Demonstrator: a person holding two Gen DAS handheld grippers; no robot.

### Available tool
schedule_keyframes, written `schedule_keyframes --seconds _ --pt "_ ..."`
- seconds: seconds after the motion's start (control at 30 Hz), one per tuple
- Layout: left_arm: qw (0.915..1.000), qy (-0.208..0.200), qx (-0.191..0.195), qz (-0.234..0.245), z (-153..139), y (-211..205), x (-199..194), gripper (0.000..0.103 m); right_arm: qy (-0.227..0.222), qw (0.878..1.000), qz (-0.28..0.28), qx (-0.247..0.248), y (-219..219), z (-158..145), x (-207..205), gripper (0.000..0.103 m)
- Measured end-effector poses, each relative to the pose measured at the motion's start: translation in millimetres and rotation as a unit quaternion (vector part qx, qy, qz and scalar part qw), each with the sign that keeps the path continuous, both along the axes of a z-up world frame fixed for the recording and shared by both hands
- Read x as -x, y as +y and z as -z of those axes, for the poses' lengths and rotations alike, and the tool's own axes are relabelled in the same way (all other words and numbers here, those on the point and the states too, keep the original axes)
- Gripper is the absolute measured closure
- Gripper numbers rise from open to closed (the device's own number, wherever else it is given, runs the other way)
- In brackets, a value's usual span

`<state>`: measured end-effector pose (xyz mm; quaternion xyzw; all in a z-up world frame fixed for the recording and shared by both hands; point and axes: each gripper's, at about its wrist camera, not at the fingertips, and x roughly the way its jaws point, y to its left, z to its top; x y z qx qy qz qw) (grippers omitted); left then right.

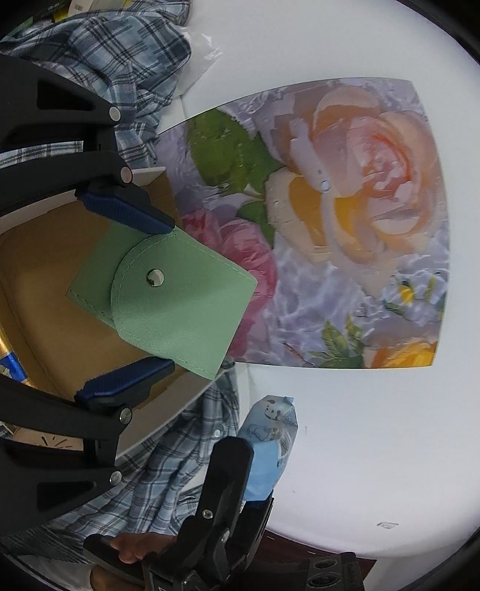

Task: Organize soft objects
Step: 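Lower both held items into the cardboard box and open both tools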

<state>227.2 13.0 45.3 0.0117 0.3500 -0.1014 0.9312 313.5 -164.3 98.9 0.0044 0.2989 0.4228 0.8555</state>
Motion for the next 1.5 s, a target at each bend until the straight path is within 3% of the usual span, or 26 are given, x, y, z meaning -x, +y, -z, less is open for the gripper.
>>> schedule_keyframes --seconds 0.37,0.9,1.13,1.37,1.43,1.5 --pt "0.9993 0.034 -0.015 0.004 23.4 -4.9 -9.5 0.032 0.012 0.999 -0.004 0.032 13.2 23.8 -5.0 0.024" --pt "0.9943 0.1 -0.032 0.014 61.1 -11.7 -28.5 0.032 0.065 0.995 -0.003 0.081 27.3 72.2 -19.5 0.024" --pt "0.9932 0.113 -0.023 0.015 69.6 -13.2 -32.0 0.032 0.063 0.995 0.01 0.082 26.6 79.9 -24.0 0.024" --pt "0.9943 0.101 -0.03 0.016 69.7 -19.0 -29.4 0.032 0.065 0.994 0.009 0.09 29.8 89.1 -24.5 0.023" --pt "0.9952 0.091 -0.032 0.016 65.6 -20.0 -27.6 0.024 0.063 0.994 0.008 0.09 30.4 87.9 -23.7 0.022" --pt "0.9954 0.089 -0.033 0.008 63.8 -19.3 -29.5 0.0 0.061 0.994 0.009 0.091 30.9 86.8 -22.9 0.011"
